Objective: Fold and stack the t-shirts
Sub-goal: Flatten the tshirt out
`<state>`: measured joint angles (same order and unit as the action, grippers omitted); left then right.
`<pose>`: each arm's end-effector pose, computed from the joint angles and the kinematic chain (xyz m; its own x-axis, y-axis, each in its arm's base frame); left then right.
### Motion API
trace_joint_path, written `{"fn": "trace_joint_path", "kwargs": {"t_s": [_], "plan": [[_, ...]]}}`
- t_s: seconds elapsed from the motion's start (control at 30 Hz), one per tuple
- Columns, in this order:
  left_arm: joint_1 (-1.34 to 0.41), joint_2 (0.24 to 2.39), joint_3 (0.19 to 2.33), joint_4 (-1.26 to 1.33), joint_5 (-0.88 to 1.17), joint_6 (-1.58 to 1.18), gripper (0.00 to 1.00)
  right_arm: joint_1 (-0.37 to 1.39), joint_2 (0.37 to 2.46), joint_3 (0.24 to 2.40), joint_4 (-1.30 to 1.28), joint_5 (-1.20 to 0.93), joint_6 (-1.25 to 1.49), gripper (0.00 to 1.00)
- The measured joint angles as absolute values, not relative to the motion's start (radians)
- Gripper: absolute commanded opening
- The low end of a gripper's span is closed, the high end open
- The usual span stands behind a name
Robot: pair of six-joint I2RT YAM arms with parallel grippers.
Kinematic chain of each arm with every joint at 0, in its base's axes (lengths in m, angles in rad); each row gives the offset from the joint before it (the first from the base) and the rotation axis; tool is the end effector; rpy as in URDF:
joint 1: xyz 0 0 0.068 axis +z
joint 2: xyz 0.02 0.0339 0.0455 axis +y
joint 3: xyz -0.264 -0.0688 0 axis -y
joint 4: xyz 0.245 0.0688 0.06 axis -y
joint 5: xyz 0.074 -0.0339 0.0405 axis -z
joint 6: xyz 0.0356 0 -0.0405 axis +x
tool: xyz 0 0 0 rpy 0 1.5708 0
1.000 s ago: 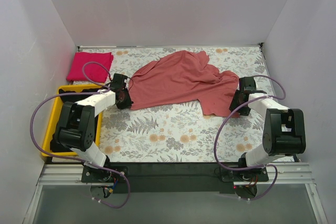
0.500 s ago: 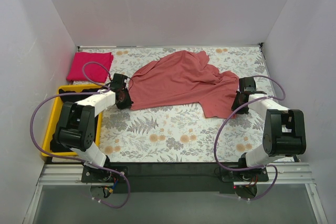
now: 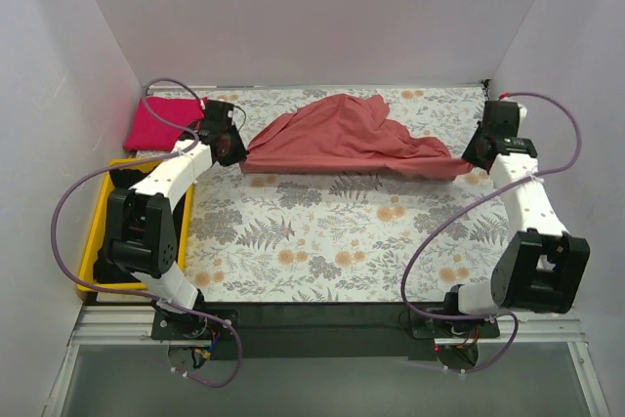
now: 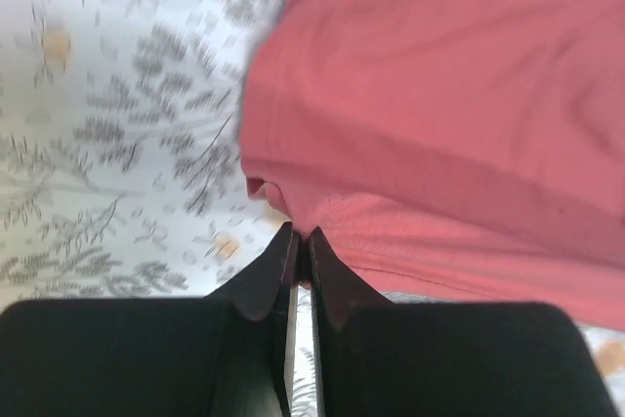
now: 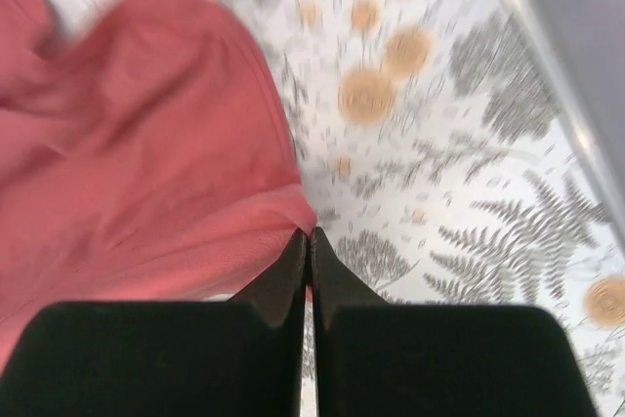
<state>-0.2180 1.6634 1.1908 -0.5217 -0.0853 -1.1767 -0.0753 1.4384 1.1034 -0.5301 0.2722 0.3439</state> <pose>0.3419 -0.0726 0.2265 -0.4714 -0.8379 -0.2752 -0.6905 0.5448 -0.4759 0.3049 -0.0326 0.2689 -0.6315 0.3733 -0.6796 0.4878 0.8726 0.0260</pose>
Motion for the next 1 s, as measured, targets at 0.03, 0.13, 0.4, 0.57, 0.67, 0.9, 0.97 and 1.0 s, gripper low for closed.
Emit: {"fn": "trace_joint_path", "kwargs": {"t_s": [0.03,0.13,0.4,0.57,0.67,0.9,0.97,1.0], "plan": [[-0.218,1.662,1.227,-0.526,-0.085,-1.177,0.0,-0.086,1.406,1.141,-0.528,0.279,0.339,0.01],[-0.218,1.65,1.304,-0.528,-0.087,-1.177,0.0,-0.101,1.324,1.231,-0.53,0.274,0.313,0.01],[-0.228,1.541,1.375,-0.592,-0.138,-1.176,0.0,-0.103,1.201,1.388,-0.593,0.256,0.236,0.01],[-0.25,1.328,1.432,-0.621,-0.177,-1.125,0.0,-0.103,1.103,1.503,-0.633,0.273,0.152,0.01],[-0.253,1.194,1.513,-0.606,-0.188,-1.088,0.0,-0.103,1.04,1.61,-0.631,0.28,0.092,0.01],[-0.255,1.028,1.712,-0.576,-0.182,-1.017,0.0,-0.103,0.927,1.828,-0.586,0.286,-0.064,0.01],[-0.255,1.034,1.777,-0.582,-0.173,-1.002,0.0,-0.103,0.925,1.885,-0.569,0.283,-0.098,0.01],[-0.255,1.048,1.811,-0.587,-0.168,-0.995,0.0,-0.103,0.93,1.913,-0.561,0.278,-0.115,0.01]]}}
